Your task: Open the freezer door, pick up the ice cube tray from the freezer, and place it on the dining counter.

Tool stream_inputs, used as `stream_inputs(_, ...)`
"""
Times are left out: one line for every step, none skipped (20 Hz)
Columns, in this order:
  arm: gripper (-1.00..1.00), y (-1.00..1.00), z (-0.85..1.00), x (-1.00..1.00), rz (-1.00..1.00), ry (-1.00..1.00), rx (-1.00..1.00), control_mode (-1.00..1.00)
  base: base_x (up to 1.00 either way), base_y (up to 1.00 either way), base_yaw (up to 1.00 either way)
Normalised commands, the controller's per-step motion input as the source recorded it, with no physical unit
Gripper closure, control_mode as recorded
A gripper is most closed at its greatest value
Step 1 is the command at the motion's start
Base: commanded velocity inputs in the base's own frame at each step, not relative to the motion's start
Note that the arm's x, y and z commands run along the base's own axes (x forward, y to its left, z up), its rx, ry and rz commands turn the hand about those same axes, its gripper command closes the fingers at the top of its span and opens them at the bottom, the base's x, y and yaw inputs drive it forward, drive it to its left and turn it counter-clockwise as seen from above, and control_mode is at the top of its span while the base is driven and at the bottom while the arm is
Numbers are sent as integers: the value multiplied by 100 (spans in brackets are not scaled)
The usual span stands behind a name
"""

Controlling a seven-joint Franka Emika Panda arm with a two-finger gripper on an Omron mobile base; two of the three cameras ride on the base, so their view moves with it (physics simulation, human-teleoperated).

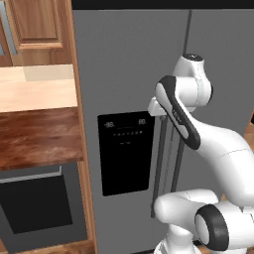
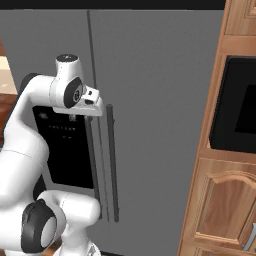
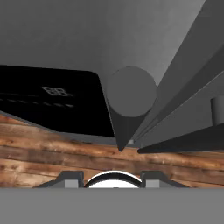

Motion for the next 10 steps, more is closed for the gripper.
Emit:
stream_inputs(-100,0,0,-1,0,0,0,-100,0,0,0)
stream_inputs(-100,0,0,-9,0,0,0,-100,0,0,0)
stream_inputs(-100,0,0,-22,0,0,0,-100,0,0,0)
stream_inputs(-100,0,0,-34,0,0,0,-100,0,0,0)
stream_inputs(-100,0,0,-41,0,0,0,-100,0,0,0)
stream_inputs(-100,0,0,-43,0,0,0,-100,0,0,0)
stream_inputs(-100,0,0,-44,0,0,0,-100,0,0,0)
stream_inputs(-100,0,-2,-40,0,0,0,-100,0,0,0)
stream_inputs(-100,-5,-11,-44,0,0,0,-100,0,0,0)
stream_inputs(-100,-2,-16,-41,0,-2,-1,-100,0,0,0)
